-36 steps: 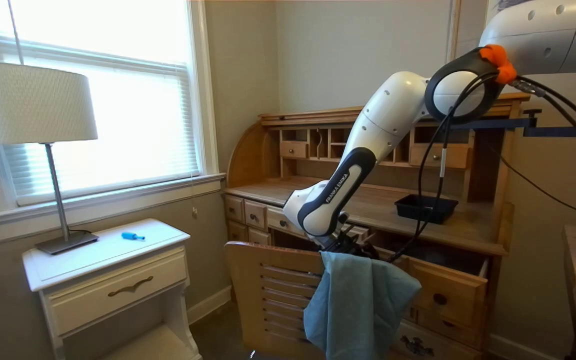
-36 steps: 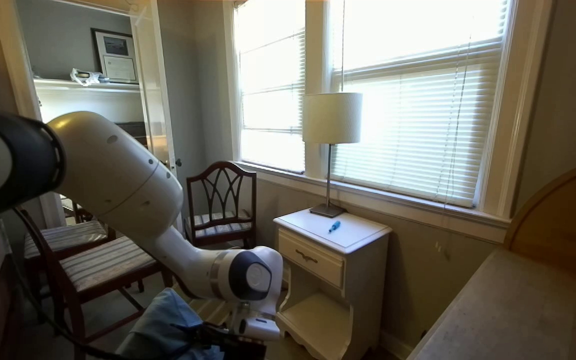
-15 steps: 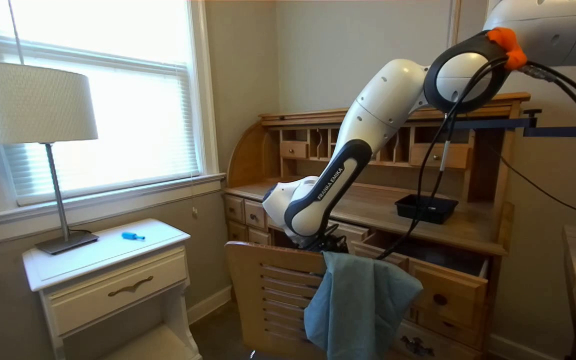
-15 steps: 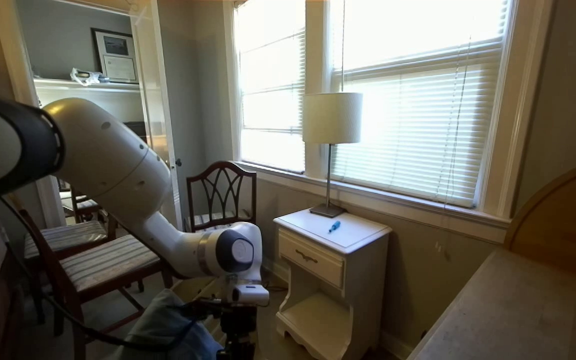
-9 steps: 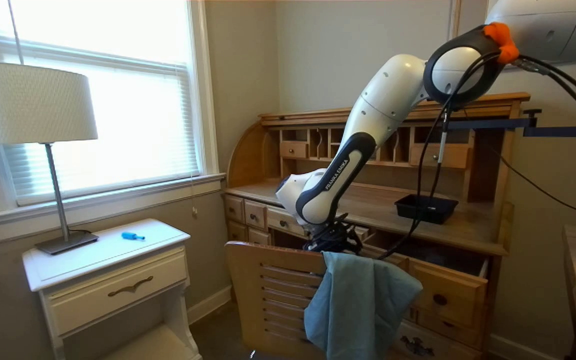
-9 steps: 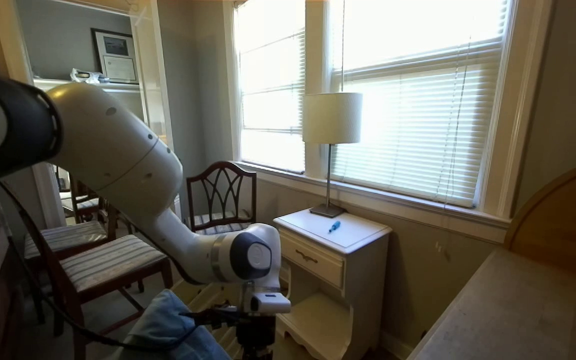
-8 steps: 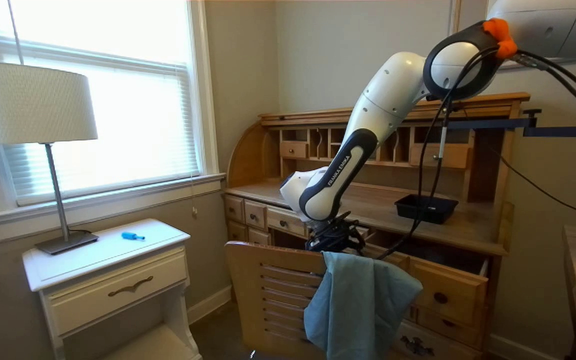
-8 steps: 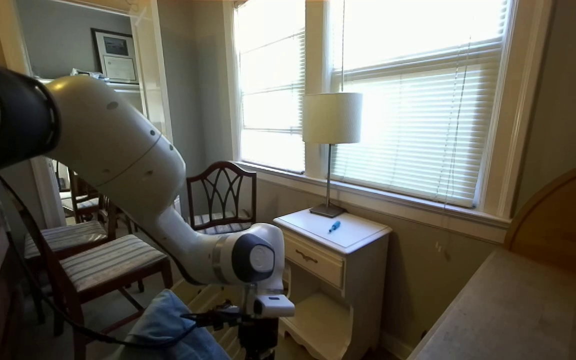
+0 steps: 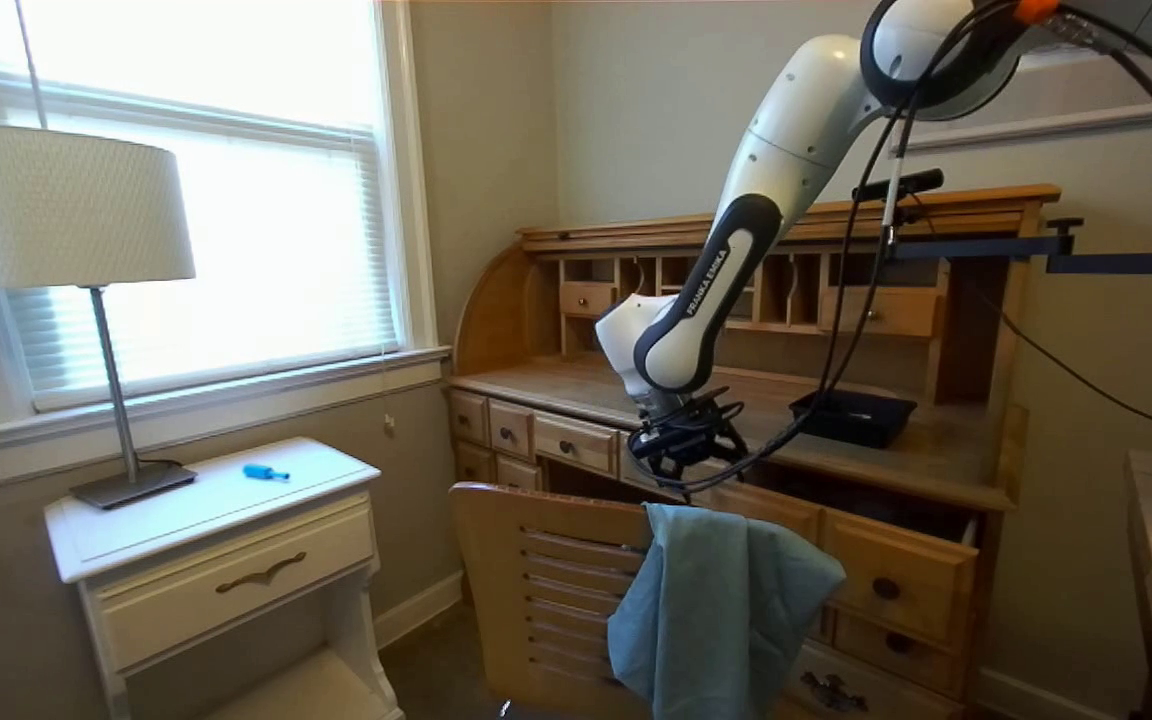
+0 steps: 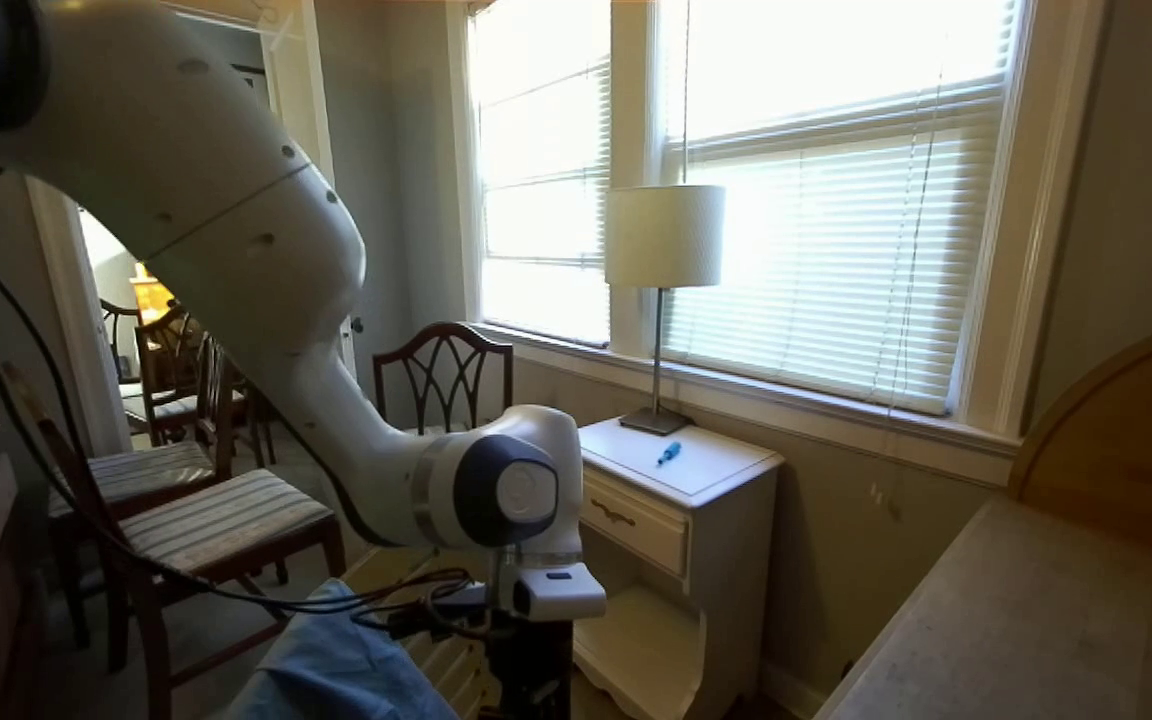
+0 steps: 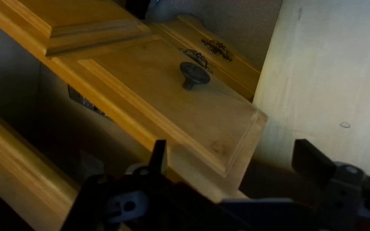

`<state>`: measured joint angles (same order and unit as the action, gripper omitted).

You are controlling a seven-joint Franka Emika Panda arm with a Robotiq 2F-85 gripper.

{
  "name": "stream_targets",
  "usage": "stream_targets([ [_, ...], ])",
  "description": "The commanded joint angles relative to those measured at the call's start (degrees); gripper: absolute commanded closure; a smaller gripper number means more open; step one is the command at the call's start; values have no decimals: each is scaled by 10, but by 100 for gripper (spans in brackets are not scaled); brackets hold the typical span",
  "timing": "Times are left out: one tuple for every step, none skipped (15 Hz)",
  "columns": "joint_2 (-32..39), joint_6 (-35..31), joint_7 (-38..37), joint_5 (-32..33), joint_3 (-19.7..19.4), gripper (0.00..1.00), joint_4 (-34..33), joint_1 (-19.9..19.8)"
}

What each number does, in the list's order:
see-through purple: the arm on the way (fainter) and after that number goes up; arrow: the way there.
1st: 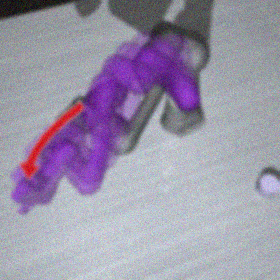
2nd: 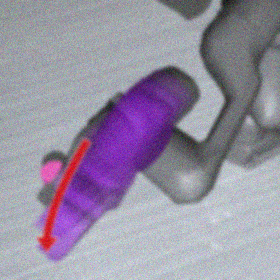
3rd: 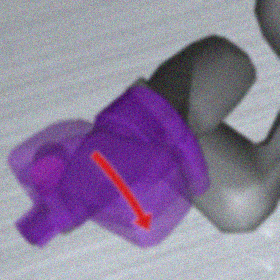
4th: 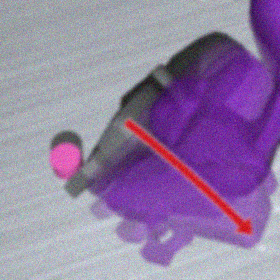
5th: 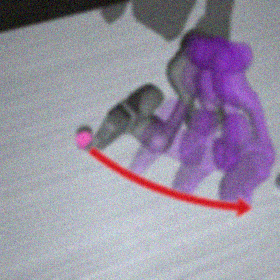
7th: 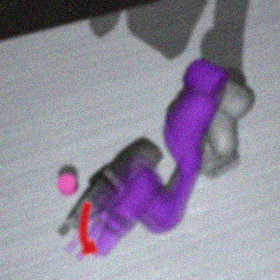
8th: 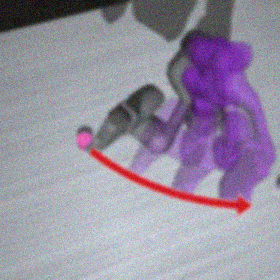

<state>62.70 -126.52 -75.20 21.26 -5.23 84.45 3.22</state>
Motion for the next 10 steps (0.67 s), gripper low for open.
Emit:
stream_targets([
  [-92,-44,-9,-24,-44,0,119,29],
  [-104,-47,-11,-24,-55,0,139,33],
  [-113,-45,-2,-23,-61,0,154,34],
  [-118,-47,13,-19,-63,0,168,32],
  [-117,-47,37,-16,-61,0,175,27],
  [-119,-60,62,-12,-58,0,187,22],
  [-119,-74,91,-8,-57,0,199,18],
  [-120,-108,113,11,-67,0,219,26],
  [-120,-135,130,21,-76,0,234,32],
  [-121,-170,145,32,-86,0,249,37],
])
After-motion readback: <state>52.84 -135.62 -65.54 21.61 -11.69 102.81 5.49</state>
